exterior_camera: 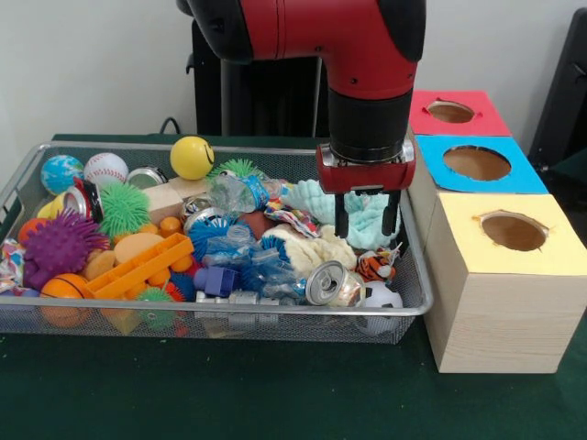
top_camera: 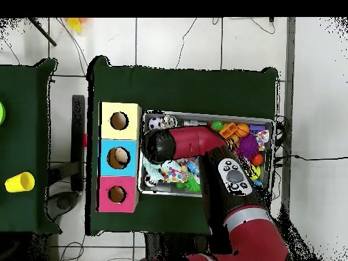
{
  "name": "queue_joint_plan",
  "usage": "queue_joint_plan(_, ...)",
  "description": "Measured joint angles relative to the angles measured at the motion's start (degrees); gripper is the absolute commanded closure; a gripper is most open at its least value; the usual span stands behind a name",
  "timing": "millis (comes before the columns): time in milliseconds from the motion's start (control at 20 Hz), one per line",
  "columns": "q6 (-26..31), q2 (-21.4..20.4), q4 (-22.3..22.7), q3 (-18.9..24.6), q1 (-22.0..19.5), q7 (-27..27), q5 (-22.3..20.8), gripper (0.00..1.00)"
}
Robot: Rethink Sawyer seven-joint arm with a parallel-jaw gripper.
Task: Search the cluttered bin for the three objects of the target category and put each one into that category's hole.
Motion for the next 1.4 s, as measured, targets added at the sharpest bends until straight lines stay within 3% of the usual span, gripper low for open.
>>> queue_joint_plan(950,-4.79,4.78,-0.51,-2.08,2.62,0.01,1.00,0.00)
queue_joint_plan(1400,-4.73,5.01,-0.95,-2.12,2.61,0.00,1.39,0.00)
